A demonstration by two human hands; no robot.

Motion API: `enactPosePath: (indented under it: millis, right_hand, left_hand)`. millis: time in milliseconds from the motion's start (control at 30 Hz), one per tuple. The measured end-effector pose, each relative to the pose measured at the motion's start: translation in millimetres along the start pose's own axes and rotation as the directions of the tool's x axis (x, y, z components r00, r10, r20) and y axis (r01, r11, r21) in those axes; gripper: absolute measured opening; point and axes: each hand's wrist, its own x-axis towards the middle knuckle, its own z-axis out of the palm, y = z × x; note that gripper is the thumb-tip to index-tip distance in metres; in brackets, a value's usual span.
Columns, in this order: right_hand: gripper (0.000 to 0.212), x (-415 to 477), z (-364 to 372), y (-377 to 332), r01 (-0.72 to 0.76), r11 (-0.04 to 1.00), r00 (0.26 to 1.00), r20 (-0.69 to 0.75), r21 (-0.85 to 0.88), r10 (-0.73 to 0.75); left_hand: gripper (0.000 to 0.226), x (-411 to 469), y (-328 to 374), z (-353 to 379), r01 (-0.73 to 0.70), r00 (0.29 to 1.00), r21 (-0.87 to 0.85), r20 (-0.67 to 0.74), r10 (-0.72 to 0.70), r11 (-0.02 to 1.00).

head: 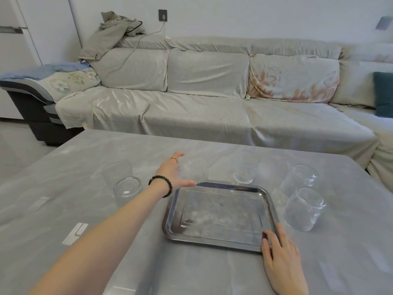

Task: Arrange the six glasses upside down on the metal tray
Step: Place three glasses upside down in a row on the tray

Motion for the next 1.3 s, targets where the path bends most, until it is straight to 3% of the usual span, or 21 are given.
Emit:
enactPosePath:
  millis: [133,400,667,800,967,1133,1233,1300]
  right_hand:
    - [0.034,-1,0,1,0.01,0.999,1.0,-0.016,0.034,-0.009]
    - [0.034,-1,2,4,0.05,0.998,0.998,-0.039,0.03,-0.049]
    - [0.032,2,6,8,0.06,0.998,0.997,-0.041,0.025,-0.059]
    - [0.032,2,8,9,0.066,0.997,0.996,-0.056,0.038,-0.064]
    - [0.033,4,9,10,0.069,0.997,0.995,-0.074,0.033,-0.066]
    - [0.04,3,5,4,0.06,0.997,0.994,-0.086,-0.039,-0.063]
    - [0.046,17,1,-24,0.254,0.934,0.966,-0.115,0.25,-0.232]
    - [0.055,32,3,-59,0.245,0.8,0.957,-0.004,0.547,-0.29]
  left_hand:
    - [0.087,-1,2,0,0.0,0.997,0.087,0.073,-0.007,0.996]
    - [0.08,6,16,-2,-0.04,0.997,0.128,0.078,0.03,0.991]
    - [0.079,9,34,2,-0.144,0.97,0.305,0.23,0.074,0.942]
    - [0.09,13,40,4,-0.164,0.941,0.389,0.337,0.025,0.906]
    - [0.103,6,30,10,-0.141,0.945,0.257,0.321,0.053,0.956]
    - [0.109,-27,-6,28,0.057,0.993,-0.061,0.106,-0.05,0.997]
    - [0.098,-46,-33,41,0.135,0.991,-0.094,0.033,-0.133,0.986]
    - [0.088,-53,-42,50,0.181,0.983,-0.163,0.049,-0.176,0.97]
